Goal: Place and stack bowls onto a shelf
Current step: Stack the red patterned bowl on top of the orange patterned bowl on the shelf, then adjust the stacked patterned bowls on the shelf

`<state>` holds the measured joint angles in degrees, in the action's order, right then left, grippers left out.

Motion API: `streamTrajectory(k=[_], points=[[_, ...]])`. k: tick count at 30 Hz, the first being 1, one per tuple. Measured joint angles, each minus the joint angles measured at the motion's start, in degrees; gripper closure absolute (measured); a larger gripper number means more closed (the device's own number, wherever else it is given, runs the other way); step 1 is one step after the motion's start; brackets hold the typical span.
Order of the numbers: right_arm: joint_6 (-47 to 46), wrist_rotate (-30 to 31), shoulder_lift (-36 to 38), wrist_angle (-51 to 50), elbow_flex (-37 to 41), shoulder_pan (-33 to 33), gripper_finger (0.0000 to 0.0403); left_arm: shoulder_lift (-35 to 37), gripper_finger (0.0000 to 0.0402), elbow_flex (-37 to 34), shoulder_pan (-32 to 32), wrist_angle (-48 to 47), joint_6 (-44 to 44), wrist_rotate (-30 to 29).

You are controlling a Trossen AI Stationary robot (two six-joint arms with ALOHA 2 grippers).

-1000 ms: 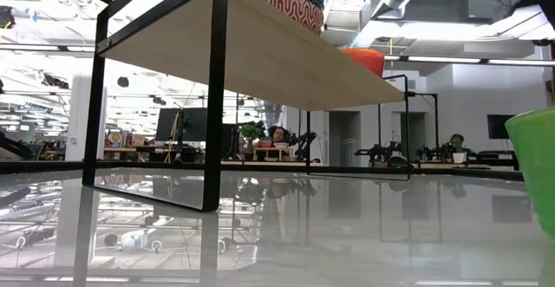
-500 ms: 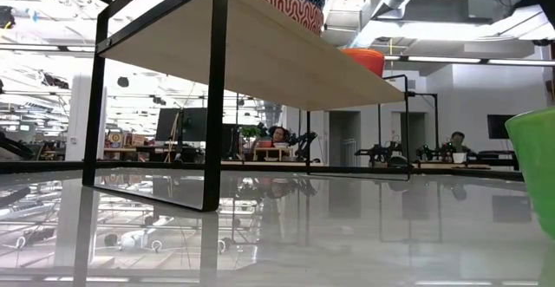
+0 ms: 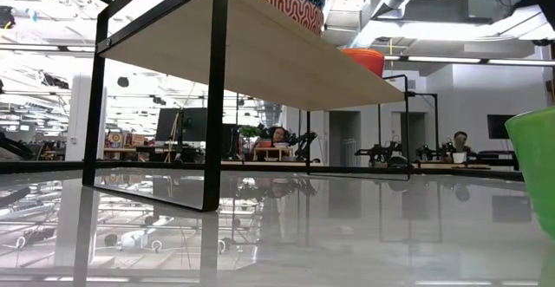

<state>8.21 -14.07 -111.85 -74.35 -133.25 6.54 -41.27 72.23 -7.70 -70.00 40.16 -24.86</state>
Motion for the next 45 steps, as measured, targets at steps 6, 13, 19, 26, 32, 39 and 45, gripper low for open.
streamTrajectory(k=[6, 13, 19, 26, 32, 39, 45], points=[[-0.2, 0.0, 0.1, 0.1, 0.0, 0.8, 0.0240, 0.0, 0.0132, 0.0, 0.0, 0.0, 0.0, 0.0], [-0.1, 0.0, 0.1, 2.5, 0.0, 1.1, 0.0216, 0.0, 0.0132, 0.0, 0.0, 0.0, 0.0, 0.0], [0.4, 0.1, 0.1, 4.2, 0.0, 1.2, 0.0222, 0.0, 0.0132, 0.0, 0.0, -0.1, 0.0, 0.0], [-2.3, 0.1, 1.8, -3.3, -0.1, 0.2, 0.0227, 0.0, 0.0132, 0.0, 0.0, -1.4, -0.1, -0.9], [-13.7, 0.6, 3.0, -13.9, -0.3, -1.3, 0.0227, 0.0, 0.0132, 0.0, 0.0, -1.3, -0.7, -1.0], [-21.1, 2.9, 2.9, -15.3, -0.3, -7.3, 0.0227, 0.0, 0.0132, 0.0, 0.0, 2.0, 0.6, 0.5], [-22.5, 11.3, 3.2, -13.1, -0.3, -10.7, 0.0227, -2.2, 0.0132, 0.0, 0.0, 14.6, -5.3, 10.8]])
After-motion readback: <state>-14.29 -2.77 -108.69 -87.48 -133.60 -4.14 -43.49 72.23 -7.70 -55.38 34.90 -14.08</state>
